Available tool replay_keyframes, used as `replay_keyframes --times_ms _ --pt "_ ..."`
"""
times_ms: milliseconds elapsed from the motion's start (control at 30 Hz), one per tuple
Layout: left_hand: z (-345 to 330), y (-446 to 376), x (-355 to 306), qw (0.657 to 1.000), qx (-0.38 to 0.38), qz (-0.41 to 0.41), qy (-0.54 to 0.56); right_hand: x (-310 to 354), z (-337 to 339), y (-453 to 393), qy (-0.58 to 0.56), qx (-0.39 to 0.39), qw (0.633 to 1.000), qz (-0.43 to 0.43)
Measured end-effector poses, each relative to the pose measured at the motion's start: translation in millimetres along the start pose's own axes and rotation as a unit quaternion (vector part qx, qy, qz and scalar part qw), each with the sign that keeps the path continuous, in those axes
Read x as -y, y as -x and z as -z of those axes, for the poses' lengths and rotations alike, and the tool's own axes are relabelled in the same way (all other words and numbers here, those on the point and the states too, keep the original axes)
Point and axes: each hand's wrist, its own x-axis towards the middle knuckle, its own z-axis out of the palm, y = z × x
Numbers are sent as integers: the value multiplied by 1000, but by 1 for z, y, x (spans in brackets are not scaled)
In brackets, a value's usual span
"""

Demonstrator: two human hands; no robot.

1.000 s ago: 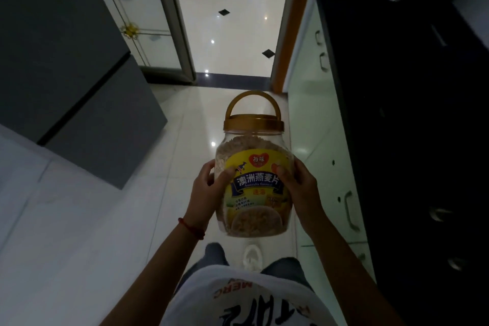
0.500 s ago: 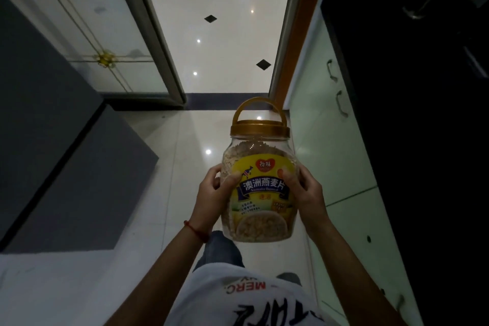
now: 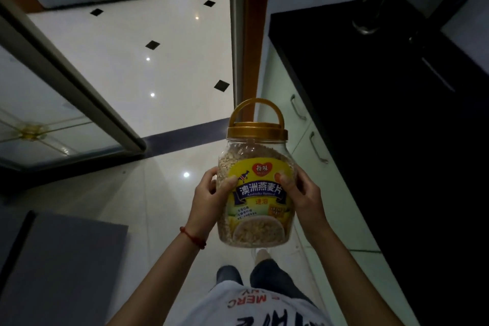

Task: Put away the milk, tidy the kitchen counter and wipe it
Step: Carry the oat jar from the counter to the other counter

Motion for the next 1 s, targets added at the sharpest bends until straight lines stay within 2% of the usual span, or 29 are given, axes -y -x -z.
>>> replay_keyframes --times_ms 533,800,1000 --pt "-119 -235 -108 997 44 -56 -20 117 92 -233 -18 -35 998 44" --pt "-140 -349 -159 986 139 -84 -36 154 122 -338 9 -68 996 62" --pt "-151 -429 -198 967 219 -110 -69 188 136 -405 -18 -56 995 77"
